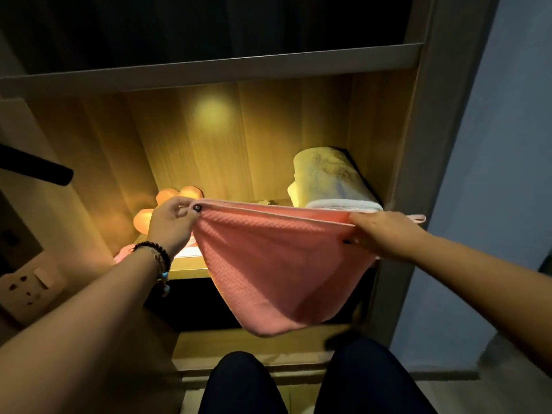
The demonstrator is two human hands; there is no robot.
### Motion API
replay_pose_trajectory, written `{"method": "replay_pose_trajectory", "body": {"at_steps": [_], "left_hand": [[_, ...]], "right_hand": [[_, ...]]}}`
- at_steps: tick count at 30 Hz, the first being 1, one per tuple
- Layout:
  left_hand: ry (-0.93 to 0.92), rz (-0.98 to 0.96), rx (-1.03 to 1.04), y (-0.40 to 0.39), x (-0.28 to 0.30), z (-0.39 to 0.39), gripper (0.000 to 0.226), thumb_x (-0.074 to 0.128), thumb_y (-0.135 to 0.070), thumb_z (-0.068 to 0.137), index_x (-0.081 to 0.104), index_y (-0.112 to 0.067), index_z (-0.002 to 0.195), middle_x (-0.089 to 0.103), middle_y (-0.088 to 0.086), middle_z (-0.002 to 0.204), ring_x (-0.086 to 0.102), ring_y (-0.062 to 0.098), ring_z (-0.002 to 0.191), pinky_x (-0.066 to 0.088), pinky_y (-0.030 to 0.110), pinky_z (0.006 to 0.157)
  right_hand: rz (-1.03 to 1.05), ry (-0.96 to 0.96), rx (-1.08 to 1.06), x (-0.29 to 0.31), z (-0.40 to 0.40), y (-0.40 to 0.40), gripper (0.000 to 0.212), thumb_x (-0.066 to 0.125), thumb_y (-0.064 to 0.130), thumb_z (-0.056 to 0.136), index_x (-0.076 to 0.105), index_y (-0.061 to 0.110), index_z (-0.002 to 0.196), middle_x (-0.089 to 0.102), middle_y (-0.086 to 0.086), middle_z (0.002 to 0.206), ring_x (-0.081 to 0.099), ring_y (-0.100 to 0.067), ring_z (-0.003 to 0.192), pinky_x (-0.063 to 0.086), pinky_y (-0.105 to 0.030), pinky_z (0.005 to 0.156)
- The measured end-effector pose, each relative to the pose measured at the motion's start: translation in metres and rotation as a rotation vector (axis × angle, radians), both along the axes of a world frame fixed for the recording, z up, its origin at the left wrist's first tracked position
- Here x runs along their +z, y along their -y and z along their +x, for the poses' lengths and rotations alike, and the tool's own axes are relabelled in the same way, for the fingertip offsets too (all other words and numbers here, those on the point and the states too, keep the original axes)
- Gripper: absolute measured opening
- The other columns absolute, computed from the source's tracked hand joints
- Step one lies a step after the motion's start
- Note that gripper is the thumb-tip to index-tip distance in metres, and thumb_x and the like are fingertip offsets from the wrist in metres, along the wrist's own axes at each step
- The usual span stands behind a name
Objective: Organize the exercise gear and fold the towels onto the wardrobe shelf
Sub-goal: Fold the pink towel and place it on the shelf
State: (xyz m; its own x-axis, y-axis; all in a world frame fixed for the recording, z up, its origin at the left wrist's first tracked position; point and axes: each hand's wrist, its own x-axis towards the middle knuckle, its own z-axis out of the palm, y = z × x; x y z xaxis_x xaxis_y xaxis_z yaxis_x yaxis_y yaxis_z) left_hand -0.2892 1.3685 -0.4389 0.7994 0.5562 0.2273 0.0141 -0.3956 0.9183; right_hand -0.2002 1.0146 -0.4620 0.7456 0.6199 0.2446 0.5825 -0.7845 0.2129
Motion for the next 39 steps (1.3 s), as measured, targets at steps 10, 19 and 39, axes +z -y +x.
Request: {"method": "replay_pose_trajectory", "body": {"at_steps": [10, 19, 39], "left_hand": [[-0.101, 0.084, 0.024, 0.008, -0.03, -0.008, 0.011, 0.061, -0.018, 0.091, 0.066, -0.014, 0.082, 0.066, 0.006, 0.091, 0.06, 0.027, 0.093, 0.051, 0.042, 0.086], [-0.056, -0.016, -0.004, 0.023, -0.032, -0.008, 0.012, 0.06, -0.01, 0.09, 0.069, -0.014, 0.083, 0.068, 0.006, 0.084, 0.061, 0.023, 0.081, 0.047, 0.033, 0.07], [-0.196, 0.072, 0.129, 0.021, -0.061, -0.011, 0.014, 0.055, -0.03, 0.093, 0.062, -0.018, 0.09, 0.068, 0.008, 0.085, 0.064, 0.028, 0.077, 0.054, 0.04, 0.073]], "right_hand": [[-0.048, 0.279, 0.224, 0.033, -0.009, 0.028, 0.019, 0.077, 0.012, 0.077, 0.062, 0.007, 0.089, 0.063, -0.013, 0.092, 0.064, -0.023, 0.072, 0.053, -0.032, 0.047], [-0.131, 0.105, -0.249, 0.023, 0.0, 0.021, 0.028, 0.053, 0.041, 0.094, 0.068, 0.019, 0.102, 0.063, 0.003, 0.101, 0.047, -0.016, 0.093, 0.036, -0.03, 0.074], [0.568, -0.091, -0.258, 0.0, 0.003, 0.022, 0.012, 0.061, 0.018, 0.086, 0.072, 0.013, 0.091, 0.058, -0.001, 0.088, 0.055, -0.018, 0.081, 0.047, -0.032, 0.069]]}}
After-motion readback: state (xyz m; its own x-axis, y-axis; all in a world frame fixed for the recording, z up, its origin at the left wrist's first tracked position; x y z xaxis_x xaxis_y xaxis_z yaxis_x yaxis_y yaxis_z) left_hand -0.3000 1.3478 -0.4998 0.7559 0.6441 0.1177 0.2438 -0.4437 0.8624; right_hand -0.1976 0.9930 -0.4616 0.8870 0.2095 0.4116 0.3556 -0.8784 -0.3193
